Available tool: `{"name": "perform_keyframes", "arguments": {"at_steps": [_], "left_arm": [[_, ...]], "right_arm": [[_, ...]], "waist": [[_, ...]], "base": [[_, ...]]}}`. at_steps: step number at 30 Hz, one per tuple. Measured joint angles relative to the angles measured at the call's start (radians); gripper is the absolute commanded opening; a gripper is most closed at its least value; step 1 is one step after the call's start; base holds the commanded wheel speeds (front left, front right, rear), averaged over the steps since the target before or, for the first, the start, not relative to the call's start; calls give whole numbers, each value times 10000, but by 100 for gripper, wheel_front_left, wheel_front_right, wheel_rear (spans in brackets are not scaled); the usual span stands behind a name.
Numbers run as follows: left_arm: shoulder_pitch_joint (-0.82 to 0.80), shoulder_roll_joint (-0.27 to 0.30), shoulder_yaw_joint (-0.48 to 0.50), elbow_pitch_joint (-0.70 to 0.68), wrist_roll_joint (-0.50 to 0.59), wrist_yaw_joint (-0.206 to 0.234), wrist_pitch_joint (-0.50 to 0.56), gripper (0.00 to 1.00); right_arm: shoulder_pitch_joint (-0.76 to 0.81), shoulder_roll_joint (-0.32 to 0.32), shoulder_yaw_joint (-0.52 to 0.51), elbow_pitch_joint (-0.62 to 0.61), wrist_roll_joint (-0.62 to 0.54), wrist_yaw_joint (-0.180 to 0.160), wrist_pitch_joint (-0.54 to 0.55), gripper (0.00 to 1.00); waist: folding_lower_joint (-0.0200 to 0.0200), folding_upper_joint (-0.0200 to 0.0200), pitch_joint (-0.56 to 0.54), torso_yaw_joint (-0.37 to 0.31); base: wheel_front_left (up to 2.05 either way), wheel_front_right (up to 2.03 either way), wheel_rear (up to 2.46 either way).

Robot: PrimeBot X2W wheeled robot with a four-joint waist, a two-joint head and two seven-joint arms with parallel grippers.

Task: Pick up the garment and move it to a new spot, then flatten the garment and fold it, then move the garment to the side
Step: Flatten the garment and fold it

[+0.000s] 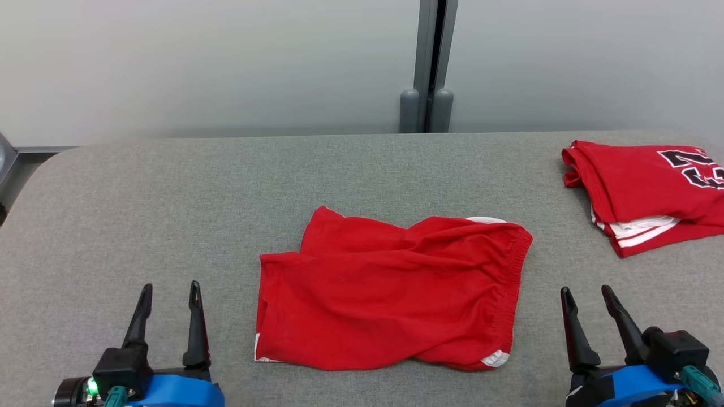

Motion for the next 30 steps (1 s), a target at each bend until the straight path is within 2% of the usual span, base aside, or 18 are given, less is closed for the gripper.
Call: {"name": "perform_keyframes", "arguments": {"at_steps": [7,17,30], "left_arm": [[94,142,-1218,600,96,-326,2,100],[163,748,-3112,2094,-487,-370,2,100],[-757,1164,-3896,3810,-1442,-408,2,100]], "right_arm": [[347,-397,963,-21,54,0,259,100],[796,-627,2500,443,633,0,453,100],[-368,-633,3626,2543,1137,0,17,100]], "waist": [[0,0,-17,8],[0,0,115,-59],[0,0,358,-260]], "base": [[0,0,0],[0,0,0],[0,0,0]]}}
